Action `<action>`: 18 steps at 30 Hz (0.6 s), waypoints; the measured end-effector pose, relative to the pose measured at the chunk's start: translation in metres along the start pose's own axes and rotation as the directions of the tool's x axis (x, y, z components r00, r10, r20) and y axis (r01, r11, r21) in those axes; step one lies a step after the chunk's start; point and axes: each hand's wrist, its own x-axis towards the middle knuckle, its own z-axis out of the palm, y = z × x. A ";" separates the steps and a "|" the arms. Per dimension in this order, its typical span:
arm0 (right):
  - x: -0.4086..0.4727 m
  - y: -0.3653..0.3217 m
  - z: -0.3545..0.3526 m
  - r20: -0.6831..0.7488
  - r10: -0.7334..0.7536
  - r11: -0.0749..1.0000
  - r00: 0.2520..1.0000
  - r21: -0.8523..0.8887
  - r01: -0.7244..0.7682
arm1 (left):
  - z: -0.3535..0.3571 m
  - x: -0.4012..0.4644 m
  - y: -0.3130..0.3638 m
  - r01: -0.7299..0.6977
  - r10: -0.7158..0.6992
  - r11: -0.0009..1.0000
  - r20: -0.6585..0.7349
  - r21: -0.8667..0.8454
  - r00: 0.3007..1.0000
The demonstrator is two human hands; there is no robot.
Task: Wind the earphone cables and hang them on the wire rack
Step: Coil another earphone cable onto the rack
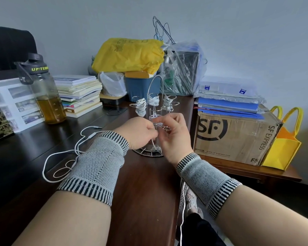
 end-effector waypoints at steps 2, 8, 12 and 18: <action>-0.002 0.002 0.000 0.017 -0.060 0.998 0.998 -0.012 0.060 | 0.000 -0.002 0.002 -0.001 0.002 1.000 0.049 -0.015 0.999; 0.001 0.007 -0.002 0.055 -0.091 0.994 0.994 -0.061 0.094 | -0.004 -0.004 0.005 -0.004 0.009 1.000 0.150 -0.030 0.989; 0.006 0.008 -0.003 0.044 -0.054 0.997 0.998 -0.058 0.057 | -0.014 -0.009 0.009 -0.057 0.058 0.998 0.058 -0.015 0.997; 0.007 -0.001 -0.003 0.001 0.079 0.996 0.997 0.032 -0.079 | -0.017 -0.013 0.016 -0.026 0.049 0.966 0.086 -0.257 0.995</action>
